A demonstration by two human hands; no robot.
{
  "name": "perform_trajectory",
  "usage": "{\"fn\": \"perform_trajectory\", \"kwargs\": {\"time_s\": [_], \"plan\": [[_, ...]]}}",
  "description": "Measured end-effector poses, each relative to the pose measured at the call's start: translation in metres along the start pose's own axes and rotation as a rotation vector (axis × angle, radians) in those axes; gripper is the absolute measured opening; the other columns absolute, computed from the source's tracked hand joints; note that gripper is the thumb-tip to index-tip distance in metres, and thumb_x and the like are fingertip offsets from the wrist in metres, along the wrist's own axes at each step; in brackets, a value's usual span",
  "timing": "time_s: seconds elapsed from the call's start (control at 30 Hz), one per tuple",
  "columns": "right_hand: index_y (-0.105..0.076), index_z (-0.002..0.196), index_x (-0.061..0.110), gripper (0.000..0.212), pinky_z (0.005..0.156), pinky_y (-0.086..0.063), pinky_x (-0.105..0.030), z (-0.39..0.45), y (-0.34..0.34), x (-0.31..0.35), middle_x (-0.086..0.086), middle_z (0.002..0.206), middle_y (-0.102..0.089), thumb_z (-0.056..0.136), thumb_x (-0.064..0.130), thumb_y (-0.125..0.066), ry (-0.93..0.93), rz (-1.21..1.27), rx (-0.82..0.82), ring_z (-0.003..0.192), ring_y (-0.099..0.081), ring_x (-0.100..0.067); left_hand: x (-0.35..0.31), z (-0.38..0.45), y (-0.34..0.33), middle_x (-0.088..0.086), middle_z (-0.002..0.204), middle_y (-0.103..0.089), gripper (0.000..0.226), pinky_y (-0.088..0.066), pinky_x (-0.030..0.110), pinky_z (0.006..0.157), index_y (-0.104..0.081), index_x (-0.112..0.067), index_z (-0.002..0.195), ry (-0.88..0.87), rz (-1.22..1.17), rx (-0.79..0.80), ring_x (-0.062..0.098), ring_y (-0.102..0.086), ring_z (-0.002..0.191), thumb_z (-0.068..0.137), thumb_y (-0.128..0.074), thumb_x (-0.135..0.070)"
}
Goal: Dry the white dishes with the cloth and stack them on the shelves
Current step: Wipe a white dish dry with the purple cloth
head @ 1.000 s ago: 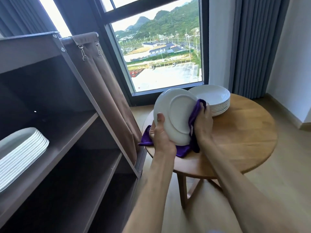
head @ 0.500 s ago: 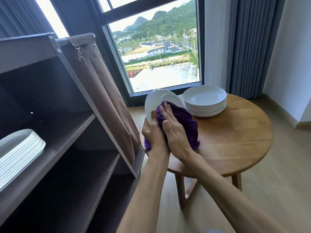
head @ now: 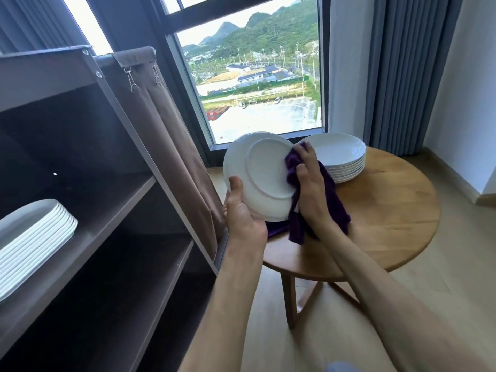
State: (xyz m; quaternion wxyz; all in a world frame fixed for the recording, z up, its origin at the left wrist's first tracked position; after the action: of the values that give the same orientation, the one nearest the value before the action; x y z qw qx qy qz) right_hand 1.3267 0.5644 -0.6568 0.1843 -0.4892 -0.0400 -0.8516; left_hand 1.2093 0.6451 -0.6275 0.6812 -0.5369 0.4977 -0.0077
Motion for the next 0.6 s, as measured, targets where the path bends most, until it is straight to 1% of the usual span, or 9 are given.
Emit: {"fn": "perform_trajectory", "kwargs": {"time_s": [0.07,0.13,0.23,0.33,0.37,0.43,0.5,0.57,0.6], "plan": [[-0.053,0.14,0.006,0.046,0.113,-0.039,-0.035,0.008,0.002,-0.006,-0.002,0.133,-0.061,0.103,0.029,-0.038,-0.189,0.306,-0.033,0.125,-0.055,-0.011,0.002,-0.003,0.014,0.02,0.139,-0.062,0.069,-0.048,0.058,0.107,-0.054,-0.012,0.144,0.002,0.031,-0.017,0.04,-0.058,0.128,0.084,-0.064,-0.043],[-0.061,0.13,0.005,0.043,0.103,-0.045,-0.034,0.02,0.006,-0.01,-0.004,0.119,-0.066,0.103,0.032,-0.04,-0.308,0.293,-0.016,0.109,-0.06,-0.011,0.002,-0.008,0.025,0.019,0.137,-0.064,0.062,-0.057,0.05,0.093,-0.055,-0.01,0.143,-0.011,0.058,-0.006,0.036,-0.063,0.122,0.089,-0.063,-0.04],[-0.067,0.102,0.011,0.037,0.093,-0.044,-0.04,0.04,0.012,-0.008,-0.01,0.104,-0.066,0.097,0.041,-0.047,-0.437,-0.02,0.175,0.097,-0.057,-0.02,-0.002,-0.013,0.037,0.011,0.113,-0.074,0.039,-0.061,0.034,0.071,-0.069,-0.011,0.122,-0.128,0.171,-0.006,0.024,-0.072,0.097,0.091,-0.068,-0.034],[-0.066,0.094,0.004,0.035,0.09,-0.045,-0.043,0.043,0.019,-0.007,-0.017,0.103,-0.068,0.1,0.031,-0.045,-0.539,-0.432,0.141,0.1,-0.061,-0.032,-0.014,-0.02,0.035,-0.003,0.079,-0.07,0.028,-0.053,0.023,0.058,-0.071,-0.014,0.086,-0.456,0.689,0.062,0.01,-0.066,0.074,0.087,-0.073,-0.042],[-0.065,0.099,0.006,0.035,0.089,-0.046,-0.042,0.038,0.018,-0.002,-0.015,0.104,-0.067,0.1,0.034,-0.043,-0.547,-0.356,0.094,0.101,-0.06,-0.033,-0.016,-0.023,0.03,-0.005,0.073,-0.067,0.031,-0.05,0.022,0.054,-0.069,-0.014,0.081,-0.593,0.905,0.143,0.007,-0.064,0.069,0.088,-0.071,-0.044],[-0.059,0.121,0.017,0.047,0.094,-0.05,-0.043,0.022,0.004,0.014,-0.01,0.114,-0.064,0.098,0.055,-0.043,-0.614,0.044,0.118,0.106,-0.061,-0.028,-0.021,-0.03,0.019,-0.001,0.068,-0.065,0.031,-0.05,0.03,0.047,-0.069,-0.01,0.078,-0.899,1.305,0.288,0.011,-0.061,0.06,0.091,-0.072,-0.038],[-0.057,0.123,0.02,0.058,0.091,-0.052,-0.042,0.013,-0.012,0.032,-0.009,0.112,-0.063,0.086,0.065,-0.055,-0.67,0.306,0.206,0.103,-0.063,-0.027,-0.028,-0.036,0.014,0.006,0.066,-0.065,0.03,-0.048,0.035,0.047,-0.07,-0.007,0.076,-1.112,1.565,0.364,0.02,-0.059,0.058,0.092,-0.074,-0.032],[-0.057,0.1,0.013,0.036,0.079,-0.049,-0.039,0.009,-0.023,0.049,-0.011,0.095,-0.058,0.079,0.041,-0.066,-0.648,0.415,0.21,0.089,-0.059,-0.029,-0.043,-0.042,0.009,0.005,0.062,-0.062,0.028,-0.047,0.037,0.047,-0.071,-0.006,0.076,-1.189,1.63,0.413,0.022,-0.055,0.056,0.09,-0.075,-0.03],[-0.053,0.091,0.012,0.02,0.074,-0.046,-0.038,0.008,-0.033,0.058,-0.011,0.088,-0.053,0.078,0.024,-0.061,-0.632,0.482,0.189,0.084,-0.055,-0.03,-0.056,-0.047,0.009,0.004,0.063,-0.063,0.027,-0.048,0.037,0.048,-0.072,-0.007,0.076,-1.241,1.654,0.426,0.022,-0.057,0.058,0.09,-0.077,-0.03]]}}
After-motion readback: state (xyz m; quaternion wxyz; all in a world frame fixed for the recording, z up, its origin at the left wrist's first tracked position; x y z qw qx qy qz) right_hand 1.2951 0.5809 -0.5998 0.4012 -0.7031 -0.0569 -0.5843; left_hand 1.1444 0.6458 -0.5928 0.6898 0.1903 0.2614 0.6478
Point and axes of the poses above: each hand's wrist, its own z-axis towards the middle knuckle, its own y-axis out of the back of the hand, x = y × z, the point moved 3 cm from there along z, towards the middle knuckle
